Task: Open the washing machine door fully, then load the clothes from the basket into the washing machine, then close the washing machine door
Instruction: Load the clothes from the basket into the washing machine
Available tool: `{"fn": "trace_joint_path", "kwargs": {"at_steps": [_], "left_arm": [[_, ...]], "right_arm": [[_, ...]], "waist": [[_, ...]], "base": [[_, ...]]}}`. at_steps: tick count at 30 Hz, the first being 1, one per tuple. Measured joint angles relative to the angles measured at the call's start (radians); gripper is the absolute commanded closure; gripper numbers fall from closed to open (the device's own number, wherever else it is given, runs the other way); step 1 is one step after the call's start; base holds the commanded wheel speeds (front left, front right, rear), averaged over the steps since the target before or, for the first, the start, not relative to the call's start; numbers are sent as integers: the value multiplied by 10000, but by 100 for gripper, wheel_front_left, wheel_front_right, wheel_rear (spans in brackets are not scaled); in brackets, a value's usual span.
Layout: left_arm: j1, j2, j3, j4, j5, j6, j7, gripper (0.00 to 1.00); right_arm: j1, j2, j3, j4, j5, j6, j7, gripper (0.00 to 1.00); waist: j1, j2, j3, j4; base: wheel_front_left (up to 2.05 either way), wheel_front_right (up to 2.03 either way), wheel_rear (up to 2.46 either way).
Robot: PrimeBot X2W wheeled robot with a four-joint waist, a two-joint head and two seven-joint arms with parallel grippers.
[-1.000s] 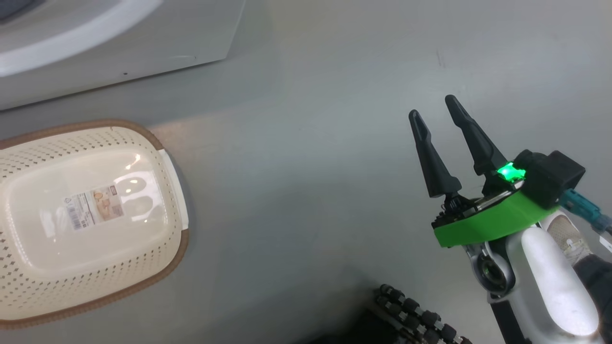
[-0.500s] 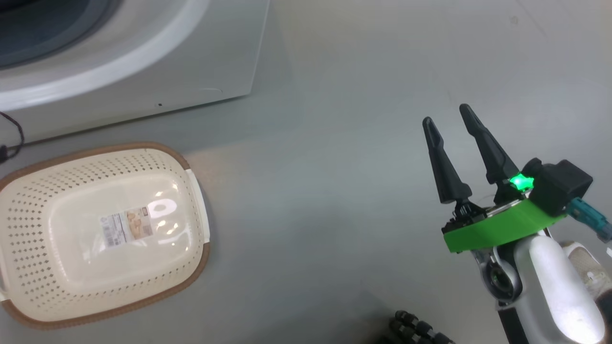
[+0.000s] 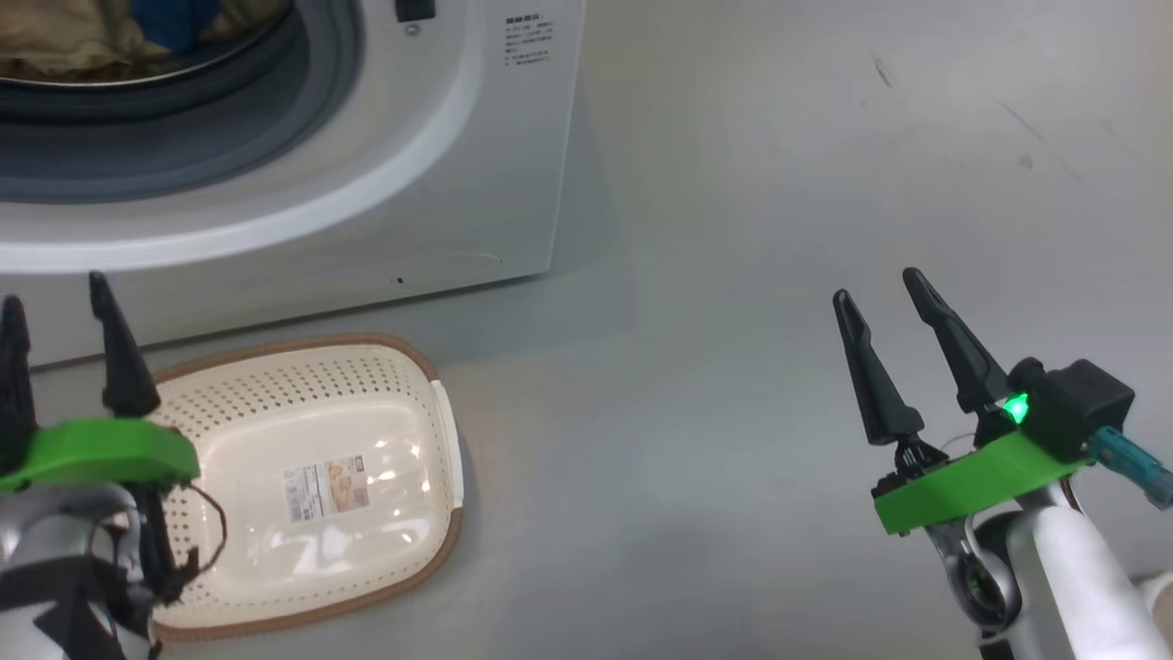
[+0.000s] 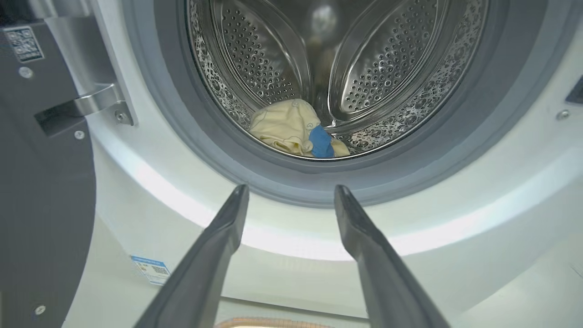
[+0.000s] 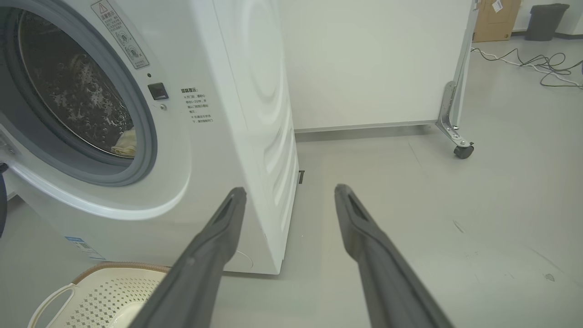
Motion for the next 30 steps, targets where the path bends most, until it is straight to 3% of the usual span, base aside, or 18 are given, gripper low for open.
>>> {"fn": "trace_joint_path", "kwargs": {"at_steps": [10,30], "left_arm": [[2074,-667,-713,-1377,284,52,-4,0],[4045,-859,-1369,-2537,688,77,-35,0]], "right_arm": [[709,-311,-213,-370,-293,0,644,0],[1865,-357,-773,-1043,-646,0,1503,0]], "waist": [[0,0,-1226,742],[1,0,-2972,1869]], "base": [[0,0,0],[0,0,0]]}}
